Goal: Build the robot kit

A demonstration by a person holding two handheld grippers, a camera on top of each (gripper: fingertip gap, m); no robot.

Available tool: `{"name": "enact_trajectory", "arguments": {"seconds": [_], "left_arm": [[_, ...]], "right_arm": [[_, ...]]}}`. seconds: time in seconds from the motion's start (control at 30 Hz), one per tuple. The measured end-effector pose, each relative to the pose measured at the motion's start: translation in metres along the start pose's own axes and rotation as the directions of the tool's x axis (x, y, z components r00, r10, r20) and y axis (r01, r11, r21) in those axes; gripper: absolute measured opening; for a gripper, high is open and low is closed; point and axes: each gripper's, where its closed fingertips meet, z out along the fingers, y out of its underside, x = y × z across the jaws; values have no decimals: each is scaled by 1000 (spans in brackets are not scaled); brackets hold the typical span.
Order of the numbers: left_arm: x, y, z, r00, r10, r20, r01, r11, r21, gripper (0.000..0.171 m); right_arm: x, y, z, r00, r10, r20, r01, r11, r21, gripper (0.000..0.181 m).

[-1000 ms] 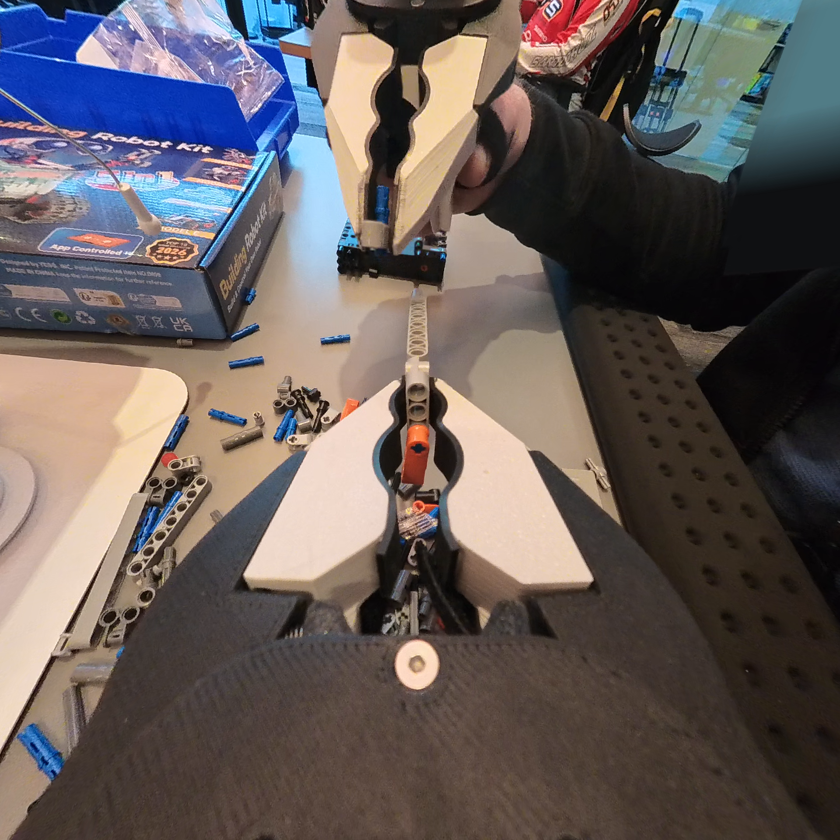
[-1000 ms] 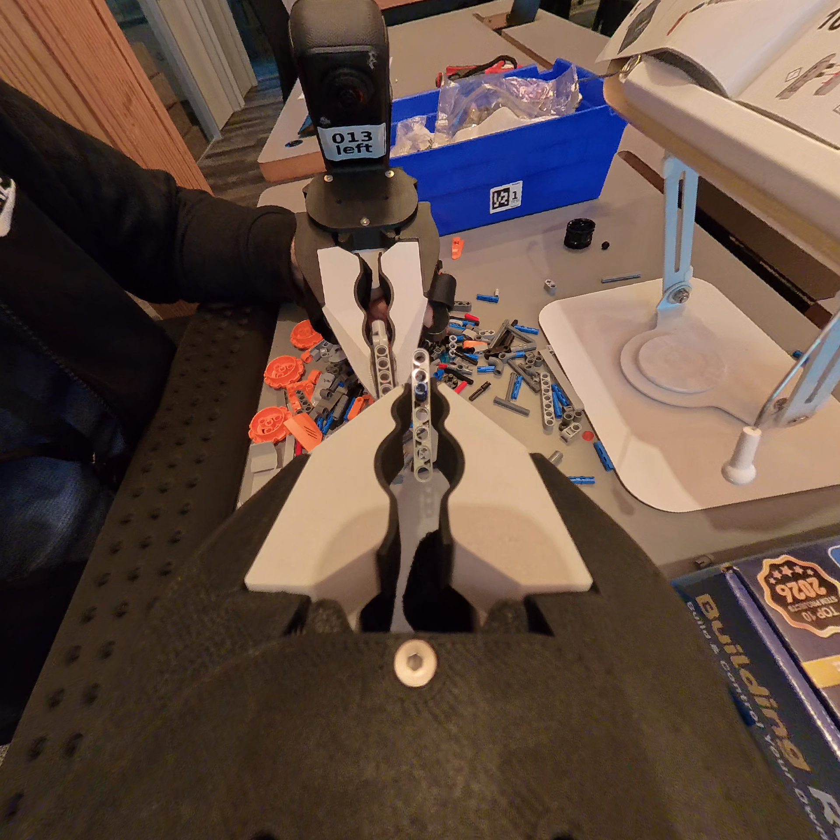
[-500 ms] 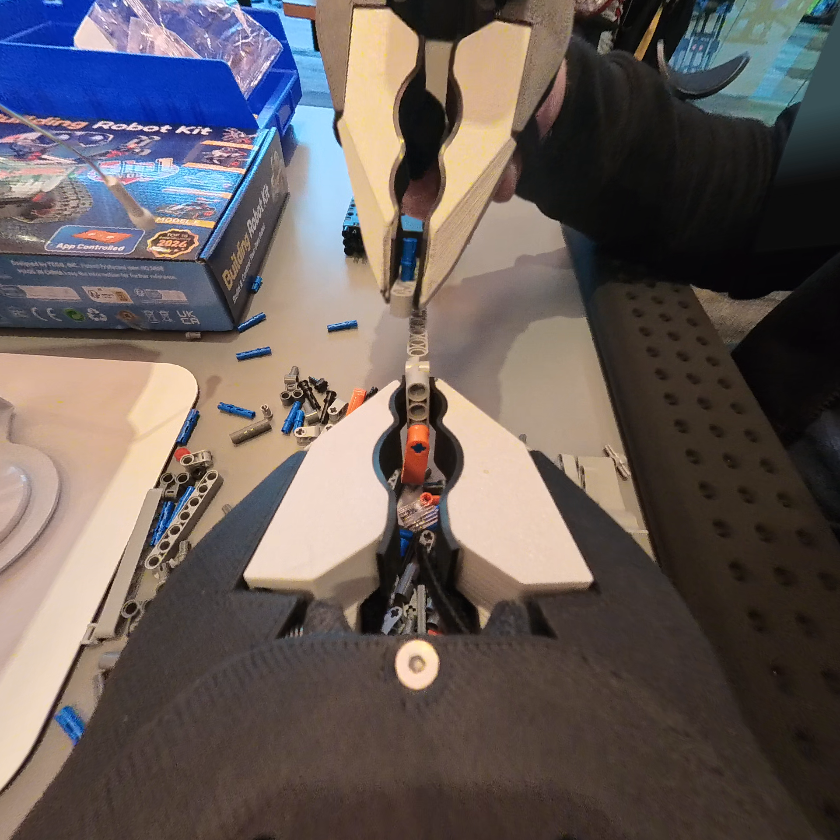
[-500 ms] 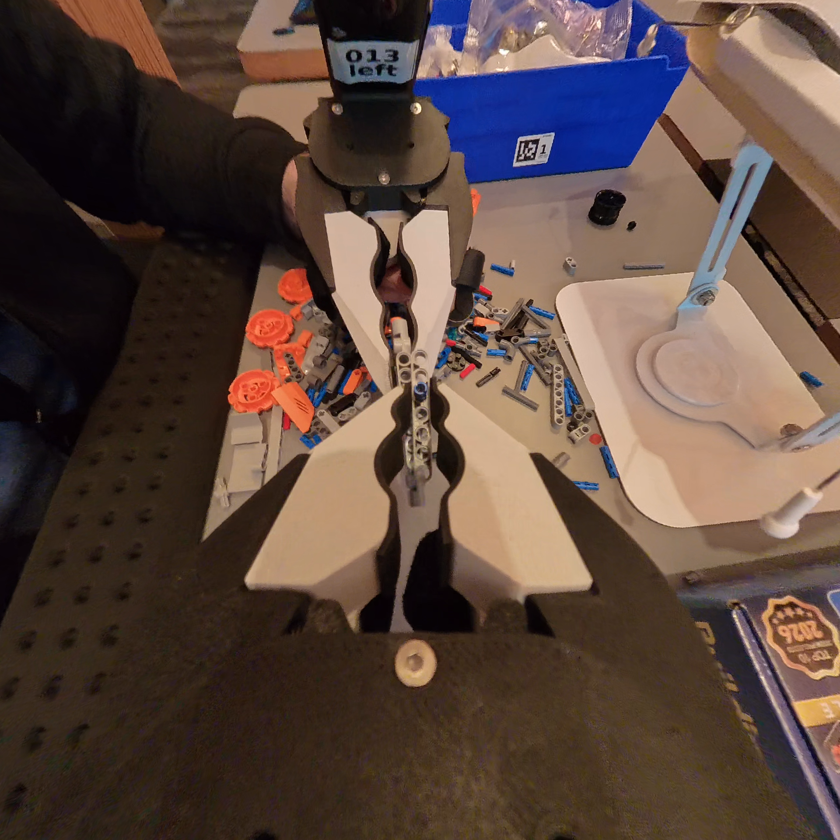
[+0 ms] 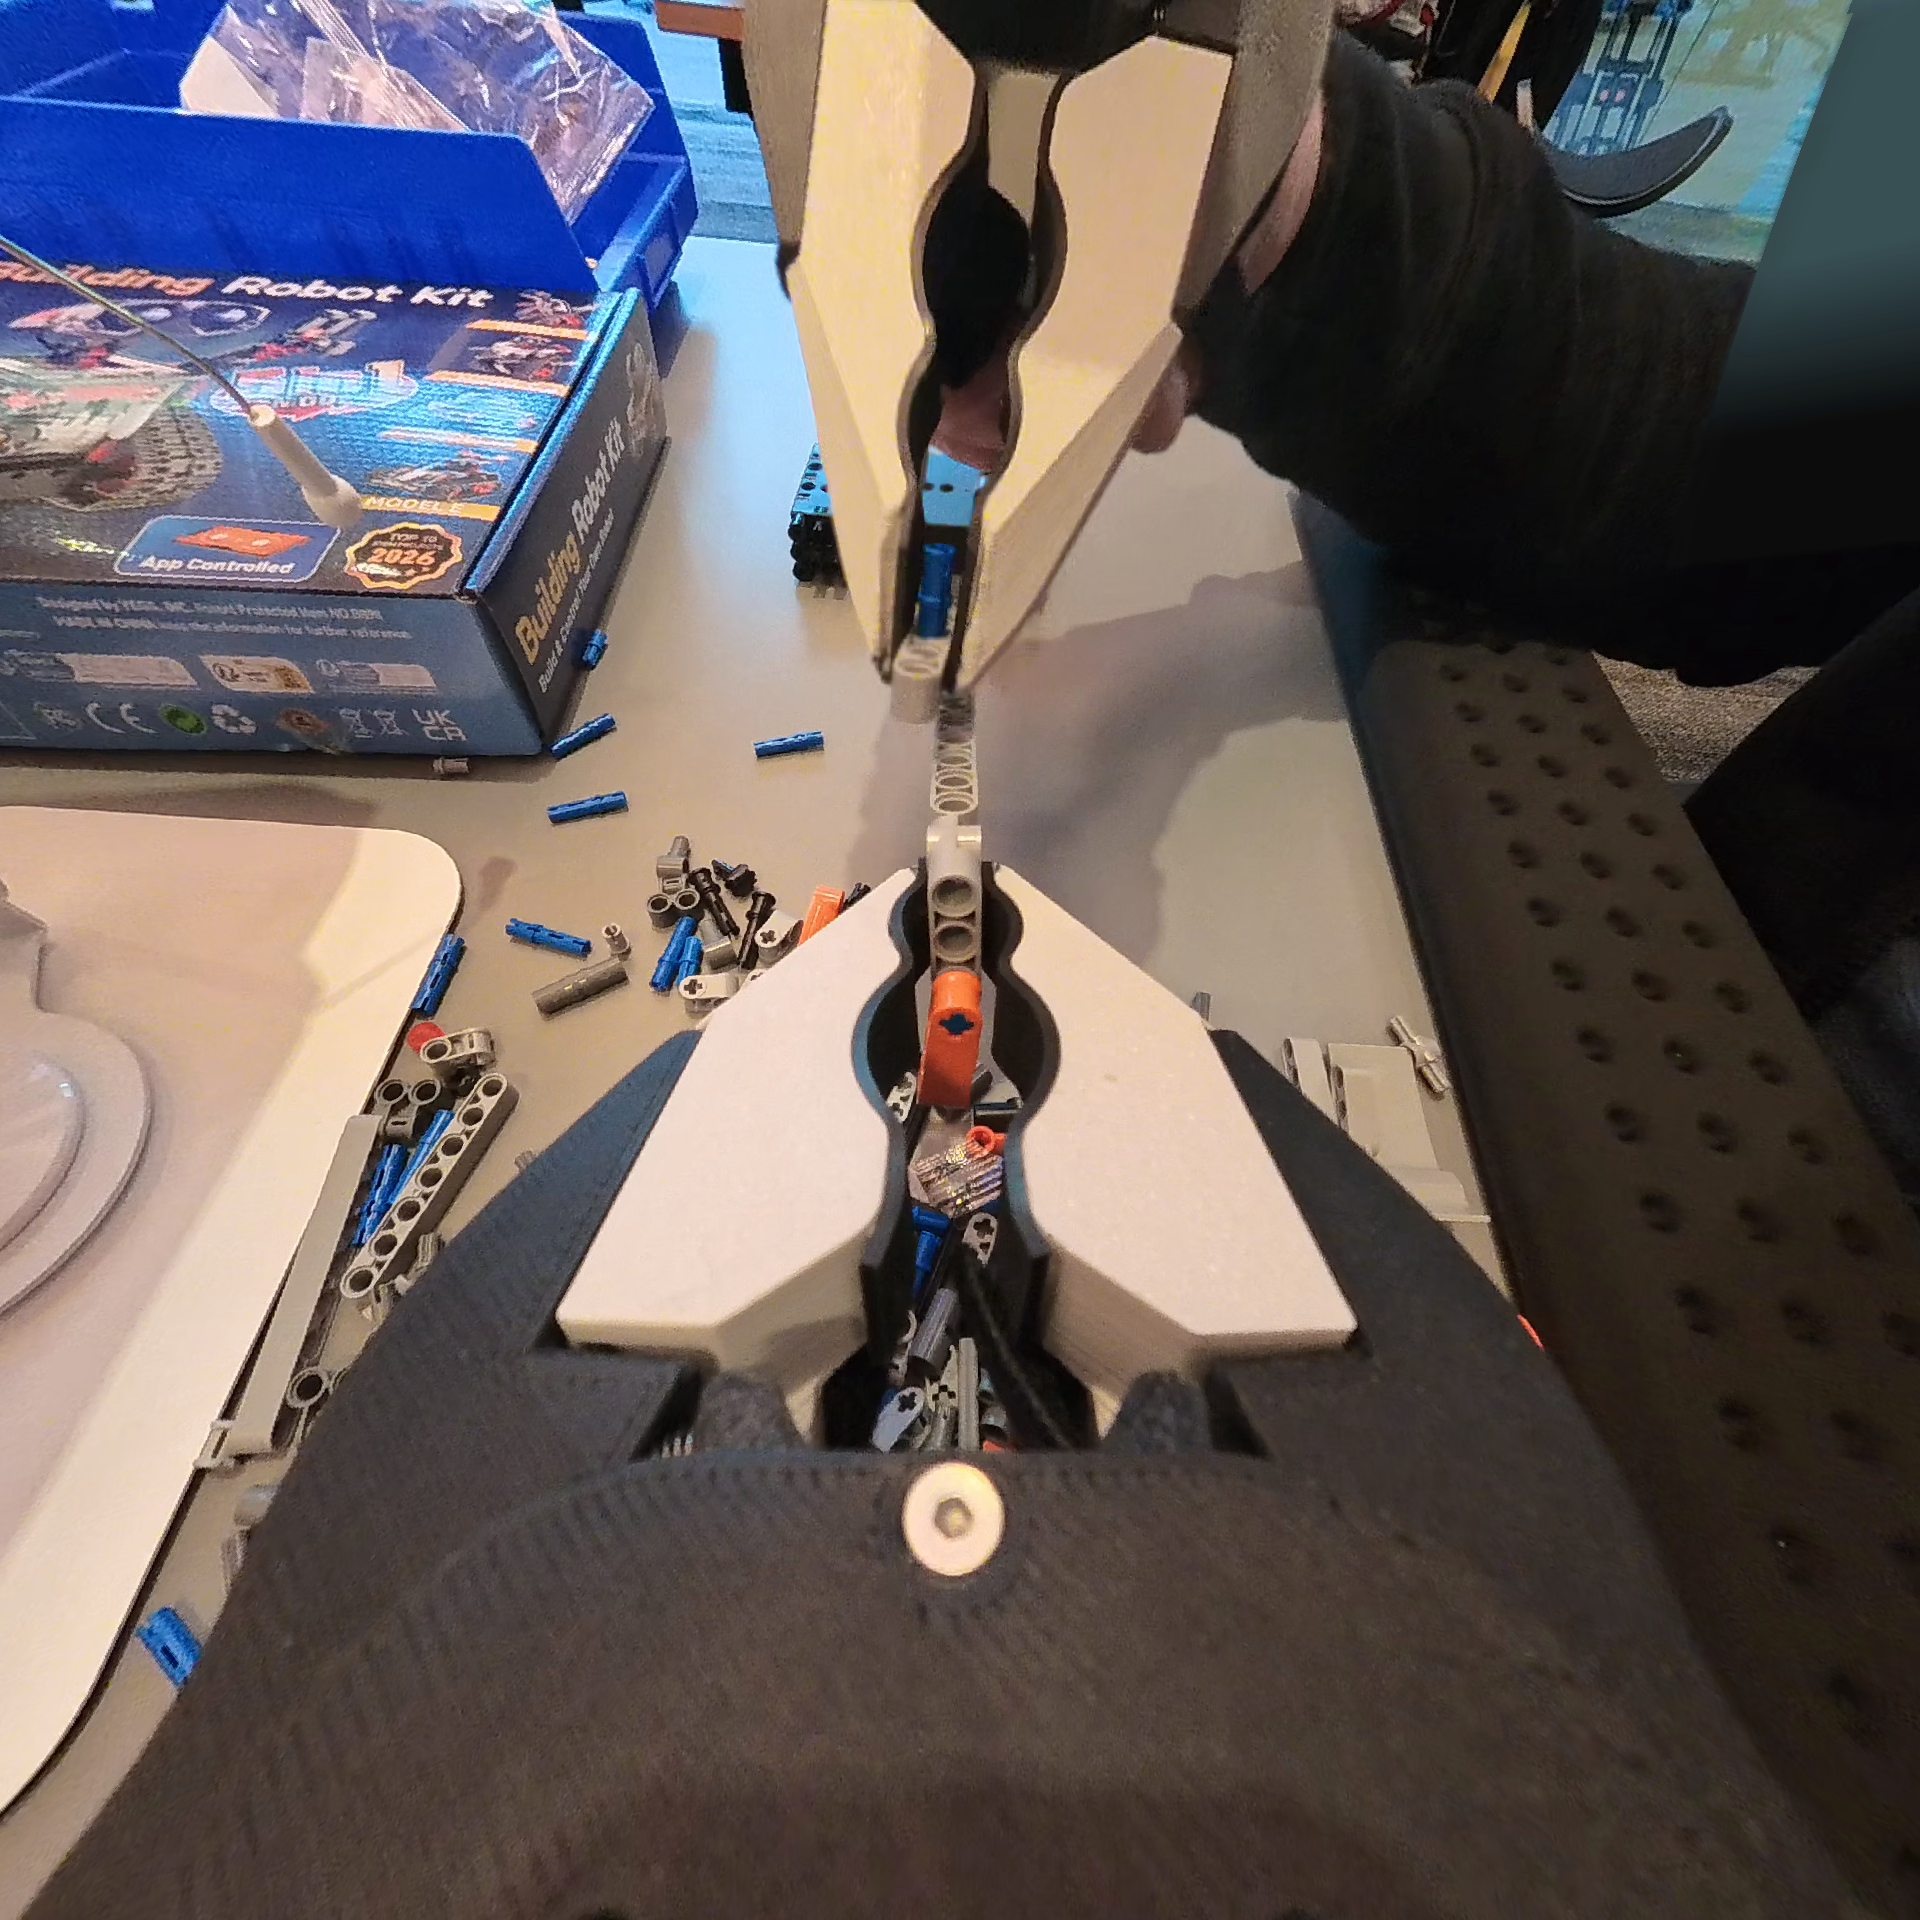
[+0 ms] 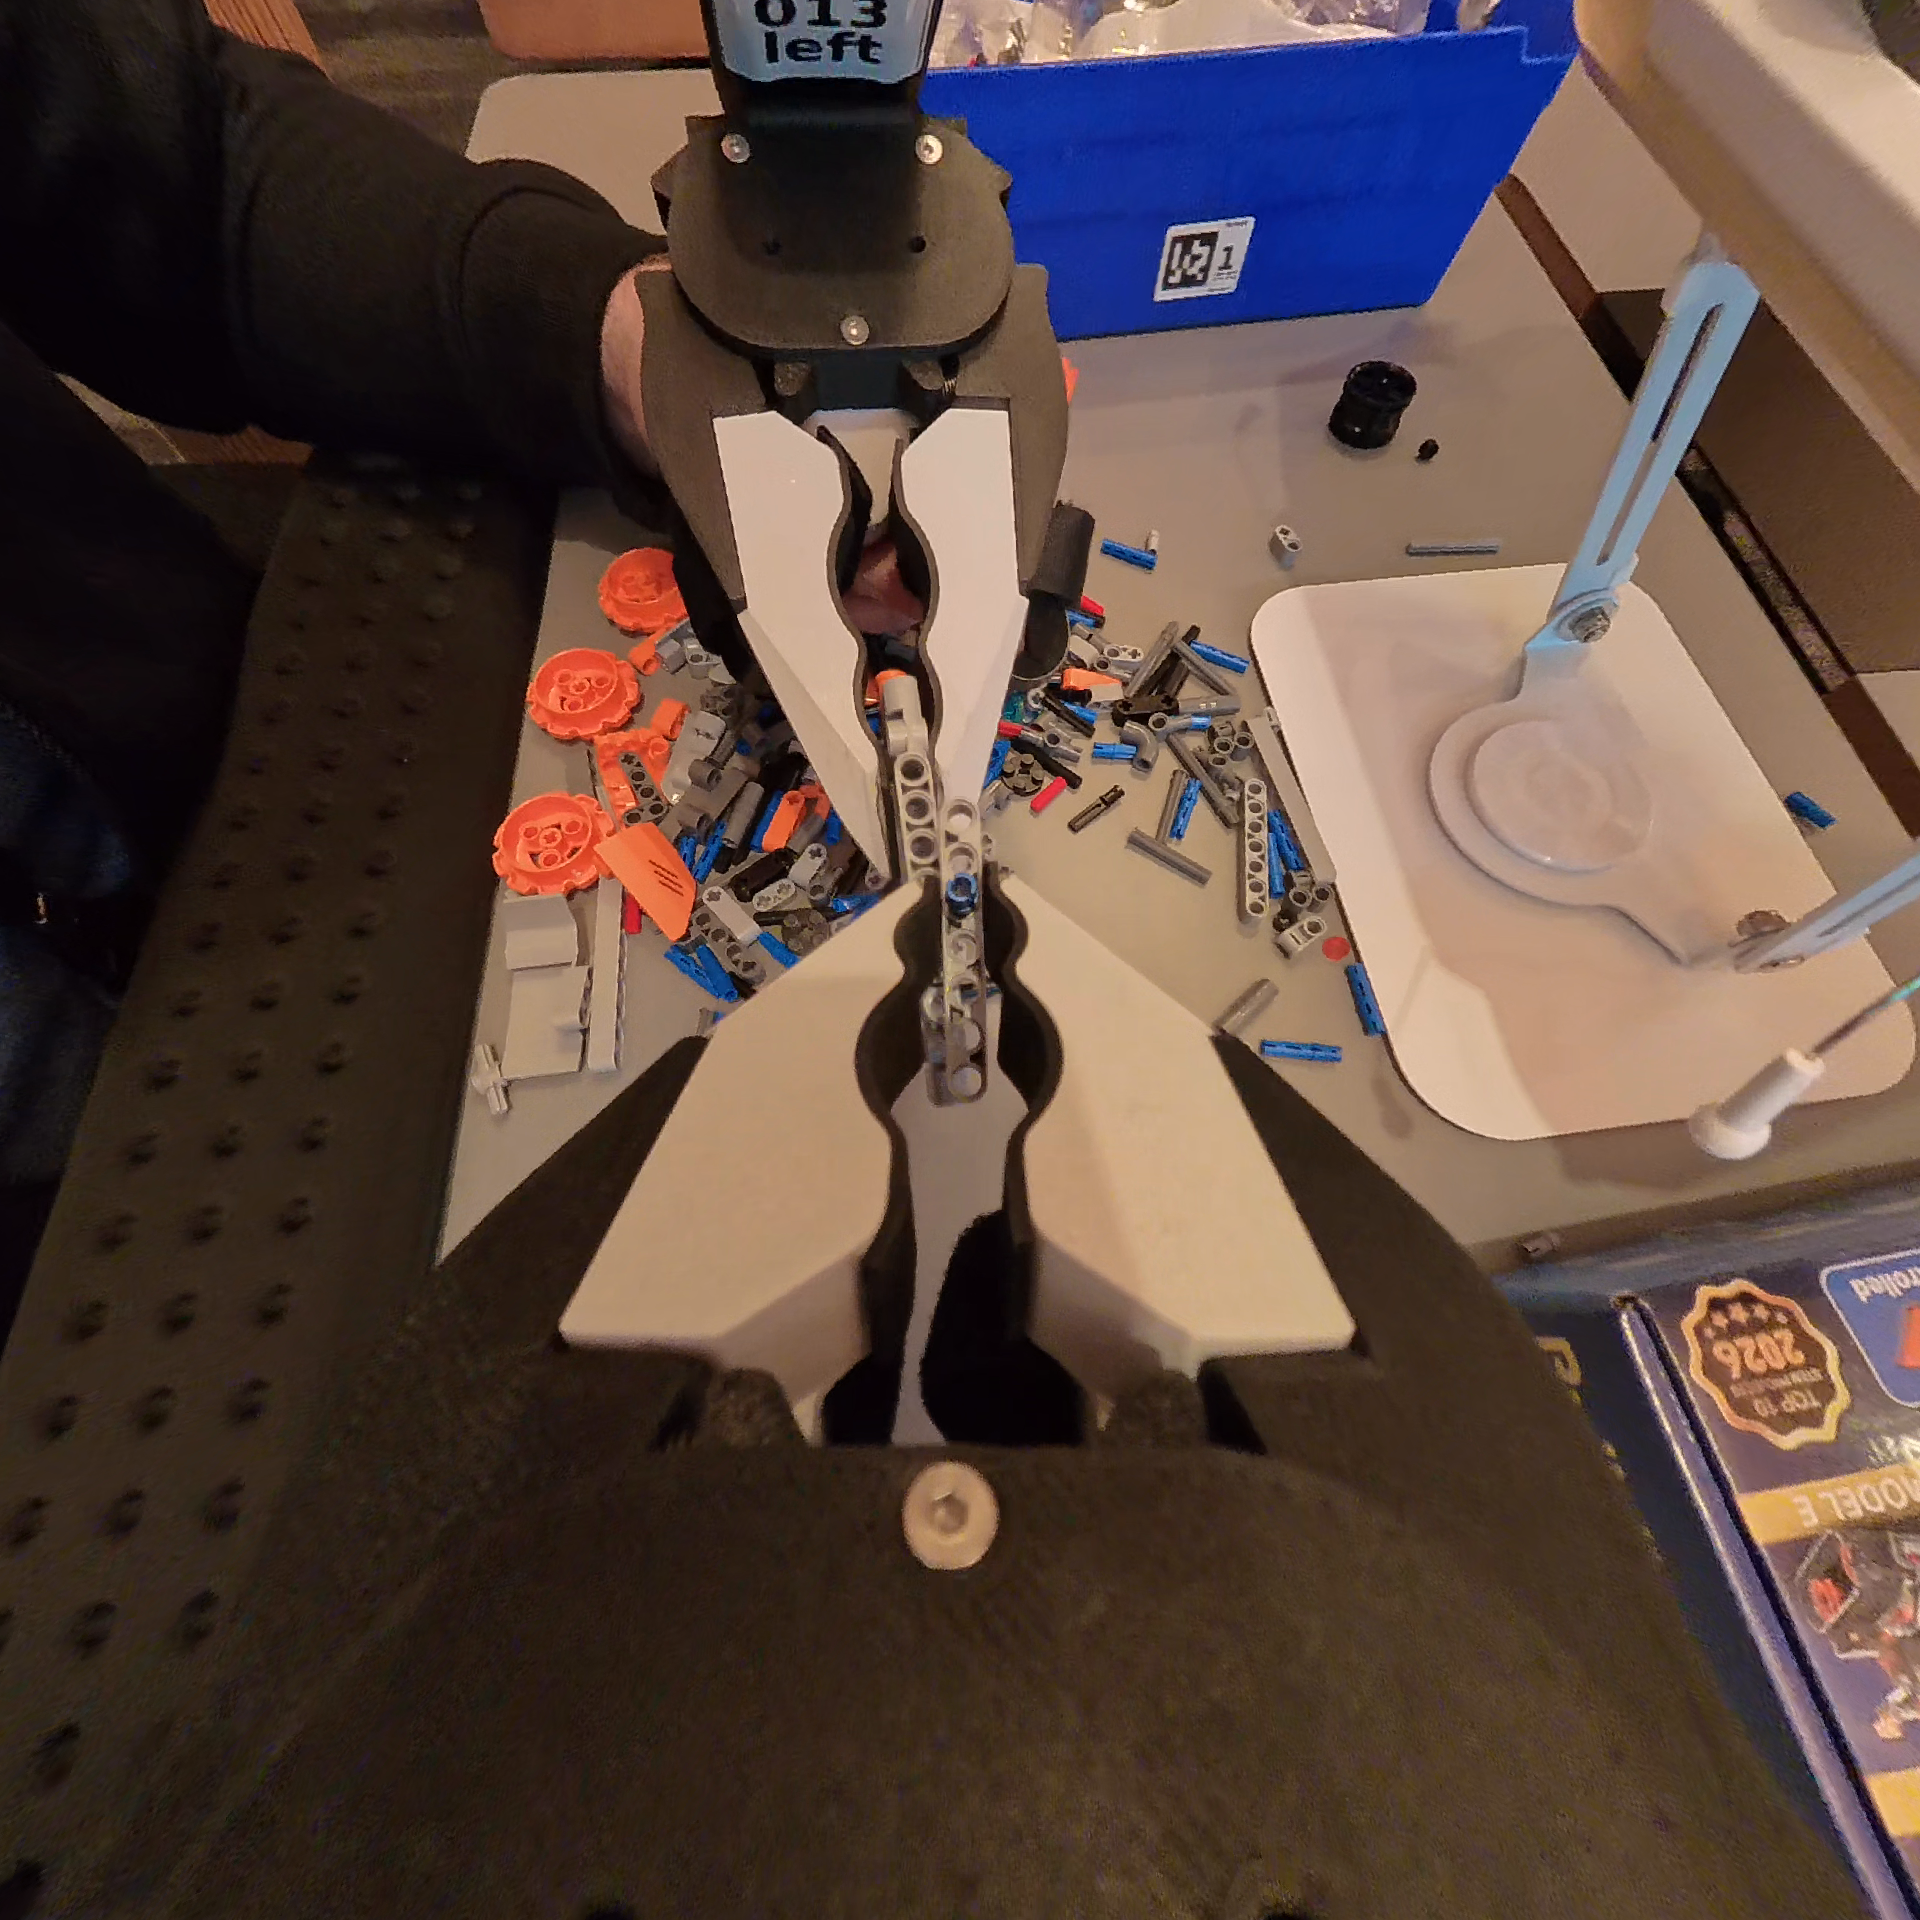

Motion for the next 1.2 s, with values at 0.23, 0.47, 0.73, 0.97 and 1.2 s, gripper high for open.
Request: {"name": "enact_trajectory", "arguments": {"seconds": [0.23, 0.47, 0.73, 0.97, 1.2], "left_arm": [[0, 0, 0, 1000, 0, 0, 0, 1000, 0, 5], [-1, 0, 0, 1000, -4, 0, 4, 1000, 3, 5], [-1, -1, -1, 1000, -4, 3, 4, 1000, 5, 5], [-2, 1, -1, 1000, -7, 2, 7, 1000, -5, 5], [3, 18, 14, 998, 59, 5, -58, 991, -120, 5]], "right_arm": [[-1, 5, -1, 1000, -6, 5, 6, 1000, -26, 6], [-2, 8, -7, 1000, -8, 14, 9, 999, -35, 6], [2, 13, -11, 1000, -1, -1, 1, 999, -53, 6], [6, 18, -15, 1000, 6, -15, -7, 998, -63, 6], [20, 28, -24, 998, 47, -49, -49, 997, -57, 6]]}}
